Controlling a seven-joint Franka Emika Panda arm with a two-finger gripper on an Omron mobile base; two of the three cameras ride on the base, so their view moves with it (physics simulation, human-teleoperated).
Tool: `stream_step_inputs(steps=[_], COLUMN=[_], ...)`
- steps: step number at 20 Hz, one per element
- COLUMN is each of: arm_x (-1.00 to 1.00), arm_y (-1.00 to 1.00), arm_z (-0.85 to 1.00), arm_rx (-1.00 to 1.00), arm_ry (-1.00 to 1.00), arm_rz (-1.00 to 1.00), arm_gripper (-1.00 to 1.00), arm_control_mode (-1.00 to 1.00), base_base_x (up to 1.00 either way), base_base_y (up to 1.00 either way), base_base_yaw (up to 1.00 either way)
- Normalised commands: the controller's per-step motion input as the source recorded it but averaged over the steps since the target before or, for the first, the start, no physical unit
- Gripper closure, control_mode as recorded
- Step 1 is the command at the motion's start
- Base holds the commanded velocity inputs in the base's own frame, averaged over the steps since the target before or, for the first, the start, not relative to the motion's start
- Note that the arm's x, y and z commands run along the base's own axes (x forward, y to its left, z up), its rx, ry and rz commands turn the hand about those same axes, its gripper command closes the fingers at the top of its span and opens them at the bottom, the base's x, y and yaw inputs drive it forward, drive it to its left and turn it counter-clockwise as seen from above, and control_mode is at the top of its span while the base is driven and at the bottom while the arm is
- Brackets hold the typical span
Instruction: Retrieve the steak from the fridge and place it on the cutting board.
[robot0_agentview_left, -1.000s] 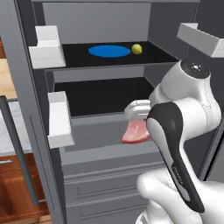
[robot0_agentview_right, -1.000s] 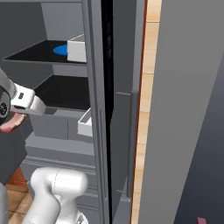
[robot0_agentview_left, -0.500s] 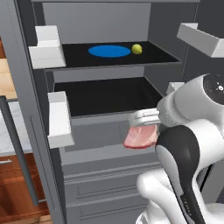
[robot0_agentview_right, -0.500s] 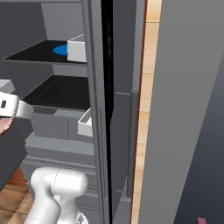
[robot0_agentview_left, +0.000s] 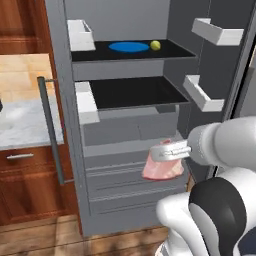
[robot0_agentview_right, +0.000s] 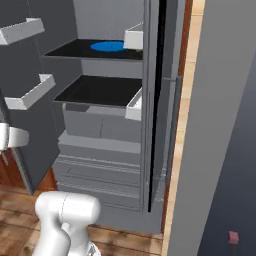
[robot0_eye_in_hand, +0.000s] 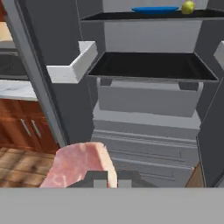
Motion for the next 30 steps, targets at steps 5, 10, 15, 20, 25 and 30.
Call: stream_step_inputs(steps=[5,10,15,20,25,30], arm_x=[0.0,0.0,0.0,0.0,0.0,0.0], arm_y=[0.0,0.0,0.0,0.0,0.0,0.0], arm_z=[0.0,0.0,0.0,0.0,0.0,0.0], arm_rx=[0.0,0.0,0.0,0.0,0.0,0.0], arm_ry=[0.0,0.0,0.0,0.0,0.0,0.0], arm_rz=[0.0,0.0,0.0,0.0,0.0,0.0], arm_gripper=[1.0,1.0,1.0,1.0,1.0,1.0], arm_control_mode=[1.0,1.0,1.0,1.0,1.0,1.0], base_base_x=[-0.14,0.0,0.02,0.38,0.91,0.97], base_base_y=[1.0,1.0,1.0,1.0,1.0,1.0], base_base_yaw=[-0.05,-0.12,-0.17,-0.17,-0.2,-0.19])
